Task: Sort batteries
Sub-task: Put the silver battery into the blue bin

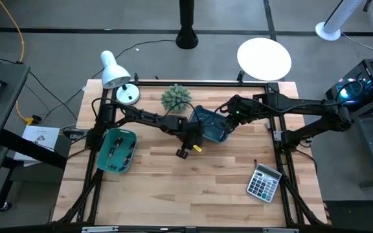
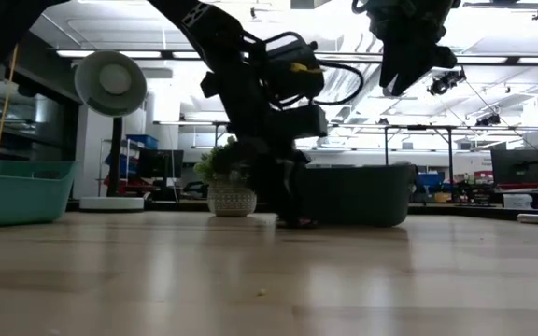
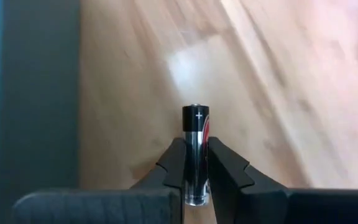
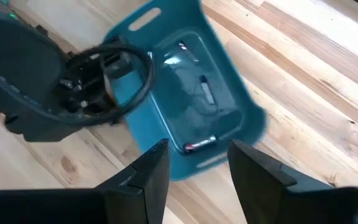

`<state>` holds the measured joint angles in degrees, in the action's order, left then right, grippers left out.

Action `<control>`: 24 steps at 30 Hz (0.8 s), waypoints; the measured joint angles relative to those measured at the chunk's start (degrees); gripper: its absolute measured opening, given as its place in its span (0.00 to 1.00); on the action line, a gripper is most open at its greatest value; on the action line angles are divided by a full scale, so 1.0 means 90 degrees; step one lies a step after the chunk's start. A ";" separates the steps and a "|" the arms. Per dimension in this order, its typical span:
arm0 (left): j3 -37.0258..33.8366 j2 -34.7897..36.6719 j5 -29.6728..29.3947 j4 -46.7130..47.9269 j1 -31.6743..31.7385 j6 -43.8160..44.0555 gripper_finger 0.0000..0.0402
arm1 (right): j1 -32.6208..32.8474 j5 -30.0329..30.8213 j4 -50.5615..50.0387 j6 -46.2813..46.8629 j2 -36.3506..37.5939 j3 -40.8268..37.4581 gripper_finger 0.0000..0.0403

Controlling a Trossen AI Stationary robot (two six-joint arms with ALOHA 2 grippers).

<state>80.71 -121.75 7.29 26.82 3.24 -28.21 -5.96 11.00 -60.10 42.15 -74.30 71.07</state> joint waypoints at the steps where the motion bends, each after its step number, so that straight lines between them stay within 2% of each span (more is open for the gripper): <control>1: -0.0005 0.0027 0.0105 0.0070 -0.0016 0.0198 0.07 | 0.0000 0.0000 0.0000 -0.0003 0.0000 0.0000 0.39; 7: -0.0059 0.0592 0.0476 0.0282 -0.0143 0.0563 0.07 | 0.0000 0.0068 0.0028 -0.0015 -0.0002 0.0000 0.39; 15: -0.0053 0.1704 0.0431 0.0230 -0.0032 0.0569 0.07 | 0.0000 0.0074 0.0041 -0.0068 -0.0002 0.0000 0.39; 18: -0.0017 0.2004 -0.0131 -0.0168 0.0077 0.0562 0.07 | 0.0000 0.0078 0.0043 -0.0115 -0.0002 0.0000 0.39; 21: -0.0039 0.1914 -0.0835 -0.0479 0.0293 0.0554 0.07 | 0.0000 0.0078 0.0039 -0.0117 -0.0002 0.0000 0.39; 24: -0.0042 0.1683 -0.1046 -0.0771 0.0492 0.0842 0.16 | 0.0000 0.0077 -0.0053 -0.0143 -0.0002 0.0000 0.39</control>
<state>80.33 -106.61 -2.12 19.88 7.67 -20.63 -5.96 11.70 -60.57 40.86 -74.32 71.07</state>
